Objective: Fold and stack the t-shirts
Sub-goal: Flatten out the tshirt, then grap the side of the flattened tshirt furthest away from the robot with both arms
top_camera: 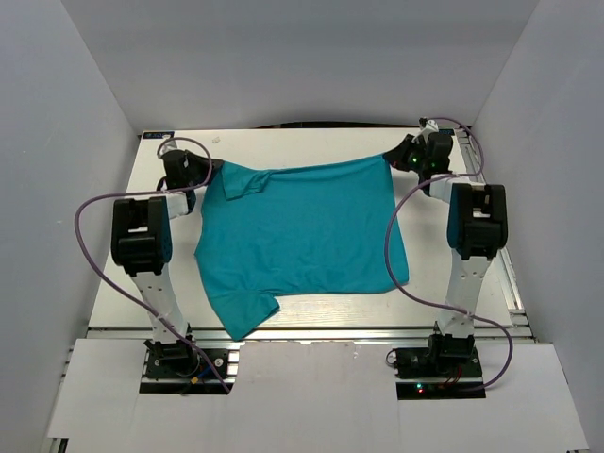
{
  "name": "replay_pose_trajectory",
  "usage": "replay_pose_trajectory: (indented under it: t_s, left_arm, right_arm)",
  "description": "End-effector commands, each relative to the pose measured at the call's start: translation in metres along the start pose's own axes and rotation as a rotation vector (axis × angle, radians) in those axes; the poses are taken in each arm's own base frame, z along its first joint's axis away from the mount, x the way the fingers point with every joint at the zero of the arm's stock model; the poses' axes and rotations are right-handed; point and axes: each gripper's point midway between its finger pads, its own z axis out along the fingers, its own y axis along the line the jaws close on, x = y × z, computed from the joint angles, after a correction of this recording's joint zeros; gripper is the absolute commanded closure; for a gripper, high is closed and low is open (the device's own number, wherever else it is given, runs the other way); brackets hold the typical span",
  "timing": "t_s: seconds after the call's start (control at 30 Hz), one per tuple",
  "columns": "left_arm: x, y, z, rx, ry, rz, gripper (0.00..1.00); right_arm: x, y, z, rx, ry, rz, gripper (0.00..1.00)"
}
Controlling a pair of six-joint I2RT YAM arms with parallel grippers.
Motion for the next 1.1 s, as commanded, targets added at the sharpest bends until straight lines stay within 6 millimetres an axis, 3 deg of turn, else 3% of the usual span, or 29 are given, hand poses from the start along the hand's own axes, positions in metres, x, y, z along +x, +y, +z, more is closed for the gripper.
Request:
replay_pose_trajectory:
  t_s: [0.0,0.23,0.43,0.63,0.83,1.07]
  left_arm:
    - [-0.021,-0.021,0.014,0.076,-0.052,0.036,1.00]
    - [-0.030,-0.026,0.029,0.113,-0.070,0.055,1.00]
    - [-0.024,-0.033,0.031,0.165,-0.038,0.035,1.00]
    - [-0.026,-0.041,0.013,0.189,-0.045,0.043,1.00]
    - [-0.020,-0.031,-0.006,0.177,-0.020,0.063,1.00]
    - [-0.016,-0.033,-0.019,0.193,0.001,0.094,1.00]
  right_arm:
    - [-0.046,0.003,0.014,-0.010,-0.106,-0.041,1.00]
    - [-0.042,-0.002,0.031,-0.046,-0.112,-0.020,1.00]
    - [-0.037,0.002,0.029,-0.070,-0.100,-0.003,1.00]
    - [-0.039,0.012,0.016,-0.109,-0.097,0.028,1.00]
    - [-0.036,0.017,0.004,-0.139,-0.081,0.053,1.00]
    - [-0.037,0.021,-0.006,-0.157,-0.082,0.075,1.00]
